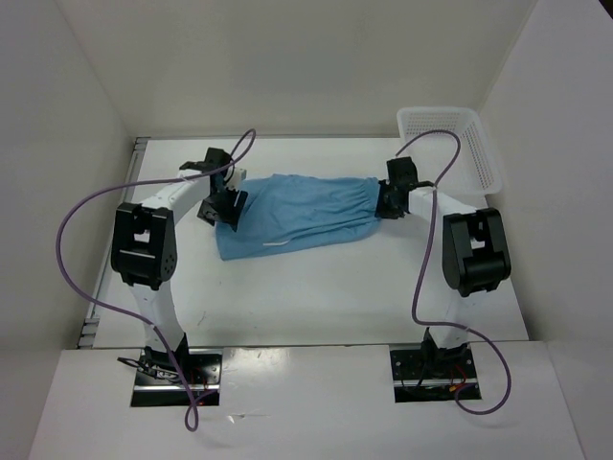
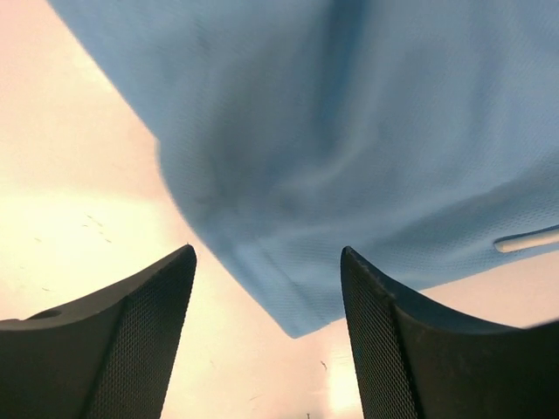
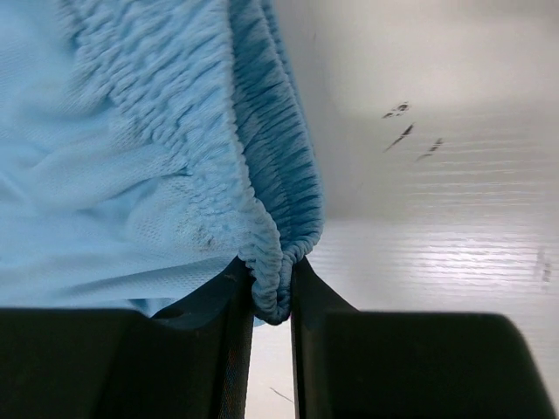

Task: Fold and stack the shorts
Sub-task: Fold the shorts

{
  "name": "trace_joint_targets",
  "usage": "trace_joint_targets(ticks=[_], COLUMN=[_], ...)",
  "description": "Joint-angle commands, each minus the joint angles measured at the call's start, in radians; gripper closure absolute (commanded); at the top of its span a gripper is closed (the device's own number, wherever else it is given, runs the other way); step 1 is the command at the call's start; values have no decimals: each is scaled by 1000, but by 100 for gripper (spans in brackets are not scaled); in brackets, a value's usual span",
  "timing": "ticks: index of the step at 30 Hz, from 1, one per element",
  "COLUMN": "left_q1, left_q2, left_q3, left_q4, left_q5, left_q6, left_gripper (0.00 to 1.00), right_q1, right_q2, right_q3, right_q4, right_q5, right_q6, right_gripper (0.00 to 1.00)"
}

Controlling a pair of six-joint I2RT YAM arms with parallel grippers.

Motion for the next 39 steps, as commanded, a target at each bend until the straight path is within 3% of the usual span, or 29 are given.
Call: trace_joint_targets(ticks=[1, 6, 16, 22, 30, 35, 39], left_q1=[19, 38, 38, 28, 28, 28, 28], left_q2=[-34, 52, 300, 342, 261, 406, 470], left_q3=[37, 76, 359, 448, 528, 715, 792], left_q4=[-11, 44, 69, 60, 22, -15, -15], left_q5=[20, 29, 66, 132, 229, 189, 163], left_q6=[3, 3, 3, 3, 3, 3, 3], left_gripper=[25, 22, 20, 20, 22, 32, 32], right_q1=[-10, -10, -10, -10, -10, -10, -10], right_q2=[-92, -137, -218, -246, -266, -266, -266], right_q3=[-22, -31, 44, 54, 25, 25, 15], right_q4=[49, 49, 60, 81, 91, 91, 91], right_q5=[42, 102, 242, 219, 171, 141, 141], right_q6=[-131, -211, -394, -457, -477, -487, -497], right_gripper=[100, 100, 100, 100, 100, 100, 100])
